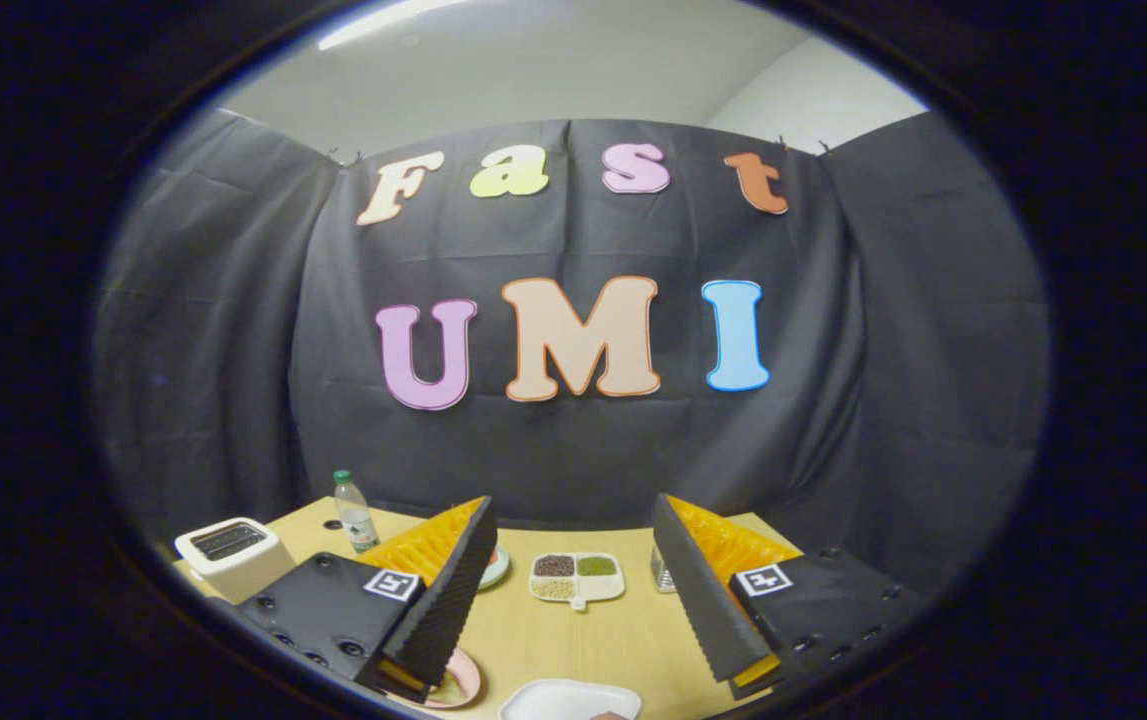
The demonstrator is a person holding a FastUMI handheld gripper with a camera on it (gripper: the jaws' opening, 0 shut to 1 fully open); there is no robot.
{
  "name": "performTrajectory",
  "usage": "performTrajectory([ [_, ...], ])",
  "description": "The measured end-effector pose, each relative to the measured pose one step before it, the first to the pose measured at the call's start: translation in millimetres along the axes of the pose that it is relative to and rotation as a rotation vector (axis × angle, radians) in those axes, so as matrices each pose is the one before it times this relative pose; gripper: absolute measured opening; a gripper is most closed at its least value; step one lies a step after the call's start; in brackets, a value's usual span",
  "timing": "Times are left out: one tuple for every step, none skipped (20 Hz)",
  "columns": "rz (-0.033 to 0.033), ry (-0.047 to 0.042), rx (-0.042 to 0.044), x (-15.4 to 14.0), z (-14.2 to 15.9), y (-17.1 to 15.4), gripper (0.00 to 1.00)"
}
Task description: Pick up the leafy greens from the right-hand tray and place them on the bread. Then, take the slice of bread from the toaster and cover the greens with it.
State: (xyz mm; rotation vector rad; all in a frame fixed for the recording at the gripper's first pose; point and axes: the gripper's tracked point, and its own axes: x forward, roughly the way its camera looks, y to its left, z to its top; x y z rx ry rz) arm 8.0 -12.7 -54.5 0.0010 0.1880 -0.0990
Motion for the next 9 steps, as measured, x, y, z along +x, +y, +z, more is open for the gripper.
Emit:
performTrajectory([
  [-0.00789, -0.00932, -0.00930, 0.41, 3.79, -1.57, 0.98],
  [0.00062, -0.00427, -0.00913, 0.07, 2.11, -0.19, 0.98],
  [0.00417, -0.00761, -0.00603, -0.32, 3.39, 1.02, 0.98],
  [0.00520, -0.00486, -0.00169, -0.65, 2.71, 0.52, 0.98],
  [0.00974, -0.01067, 0.00113, -1.18, 3.89, 2.29, 0.98],
  [0.00811, -0.01317, 0.00106, -1.90, 4.56, 1.57, 0.98],
  [0.00320, -0.01000, -0.00140, -0.55, 3.40, 1.39, 0.98],
  [0.00512, -0.00627, -0.00203, -0.26, 1.16, 1.18, 0.98],
  [0.00109, -0.00228, -0.00255, -1.37, 1.26, 0.98, 0.98],
])
